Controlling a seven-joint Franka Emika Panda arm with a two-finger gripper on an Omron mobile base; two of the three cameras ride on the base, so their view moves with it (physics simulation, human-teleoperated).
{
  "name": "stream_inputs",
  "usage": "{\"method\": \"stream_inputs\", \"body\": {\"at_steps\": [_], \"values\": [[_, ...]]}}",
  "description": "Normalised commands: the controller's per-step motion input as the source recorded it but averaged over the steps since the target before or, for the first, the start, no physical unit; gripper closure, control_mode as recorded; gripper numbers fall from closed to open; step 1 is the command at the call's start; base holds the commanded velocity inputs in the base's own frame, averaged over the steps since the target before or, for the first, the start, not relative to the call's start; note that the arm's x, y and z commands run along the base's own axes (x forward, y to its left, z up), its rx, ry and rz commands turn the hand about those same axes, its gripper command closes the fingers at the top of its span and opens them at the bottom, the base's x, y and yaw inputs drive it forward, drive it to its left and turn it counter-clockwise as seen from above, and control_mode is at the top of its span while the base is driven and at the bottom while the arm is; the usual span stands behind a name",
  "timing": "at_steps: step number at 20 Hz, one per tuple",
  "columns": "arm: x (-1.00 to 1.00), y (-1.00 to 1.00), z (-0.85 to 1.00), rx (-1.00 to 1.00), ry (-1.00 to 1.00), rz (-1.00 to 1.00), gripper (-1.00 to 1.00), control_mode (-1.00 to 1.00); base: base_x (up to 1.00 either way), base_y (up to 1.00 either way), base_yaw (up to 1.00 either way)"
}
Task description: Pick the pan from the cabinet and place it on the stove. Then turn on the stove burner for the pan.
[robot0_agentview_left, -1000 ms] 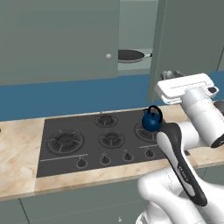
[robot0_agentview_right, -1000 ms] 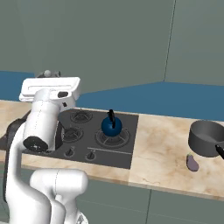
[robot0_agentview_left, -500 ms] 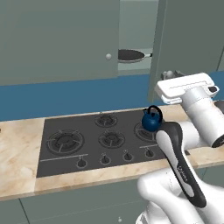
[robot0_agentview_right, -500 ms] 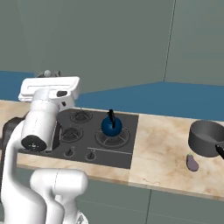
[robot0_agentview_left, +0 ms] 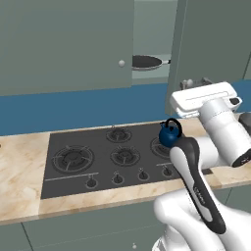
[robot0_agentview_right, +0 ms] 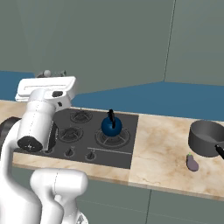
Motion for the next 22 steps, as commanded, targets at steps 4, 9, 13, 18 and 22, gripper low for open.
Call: {"method": "stream_inputs", "body": {"at_steps": [4,9,13,18,22], "values": [[-0.70,0.09,0.00,0.00,-0.02,0.01,-1.00,-1.00,0.00,0.00,0.00],[-0.46,0.11,-0.11,0.00,0.00,0.12,-1.00,-1.00,0.00,0.00,0.00],[-0.33,0.34,-0.25,0.00,0.00,0.31,-1.00,-1.00,0.00,0.00,0.00],[-0.72,0.29,-0.06,-0.01,-0.01,0.20,-1.00,-1.00,0.00,0.00,0.00],[-0.77,0.57,0.00,-0.11,-0.06,-0.01,-1.00,-1.00,0.00,0.00,0.00]]}}
